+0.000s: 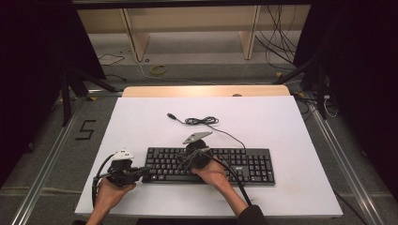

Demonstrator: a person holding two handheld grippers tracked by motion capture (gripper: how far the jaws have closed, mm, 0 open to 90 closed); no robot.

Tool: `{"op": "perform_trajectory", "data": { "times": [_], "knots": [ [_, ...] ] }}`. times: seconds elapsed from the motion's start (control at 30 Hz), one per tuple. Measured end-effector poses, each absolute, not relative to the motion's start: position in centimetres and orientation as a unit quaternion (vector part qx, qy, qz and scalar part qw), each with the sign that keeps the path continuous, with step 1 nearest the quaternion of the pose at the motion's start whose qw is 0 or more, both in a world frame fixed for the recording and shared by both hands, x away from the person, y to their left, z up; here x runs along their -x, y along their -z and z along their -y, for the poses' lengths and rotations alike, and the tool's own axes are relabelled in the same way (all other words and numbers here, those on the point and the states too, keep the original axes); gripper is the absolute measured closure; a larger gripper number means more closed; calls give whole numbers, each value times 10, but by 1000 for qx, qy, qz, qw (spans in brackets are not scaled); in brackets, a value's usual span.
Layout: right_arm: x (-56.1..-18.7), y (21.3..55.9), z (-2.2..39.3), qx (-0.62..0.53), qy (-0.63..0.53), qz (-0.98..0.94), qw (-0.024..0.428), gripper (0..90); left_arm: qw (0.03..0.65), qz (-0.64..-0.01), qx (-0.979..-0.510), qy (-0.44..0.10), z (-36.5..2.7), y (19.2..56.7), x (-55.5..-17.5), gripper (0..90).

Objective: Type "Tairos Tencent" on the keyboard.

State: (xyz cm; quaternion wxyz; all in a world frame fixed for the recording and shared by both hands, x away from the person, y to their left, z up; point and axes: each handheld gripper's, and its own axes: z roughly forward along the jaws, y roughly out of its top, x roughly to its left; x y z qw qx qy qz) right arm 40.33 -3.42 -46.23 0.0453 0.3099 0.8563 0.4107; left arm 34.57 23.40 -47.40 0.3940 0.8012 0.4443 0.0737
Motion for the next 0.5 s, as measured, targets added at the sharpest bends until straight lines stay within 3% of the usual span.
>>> {"op": "perform_trajectory", "data": {
  "times": [0.5],
  "knots": [
    [-408, 468, 33, -315, -401, -859, 47, 900, 386, -445, -804, -80, -230, 476, -351, 890]
  ]
}}
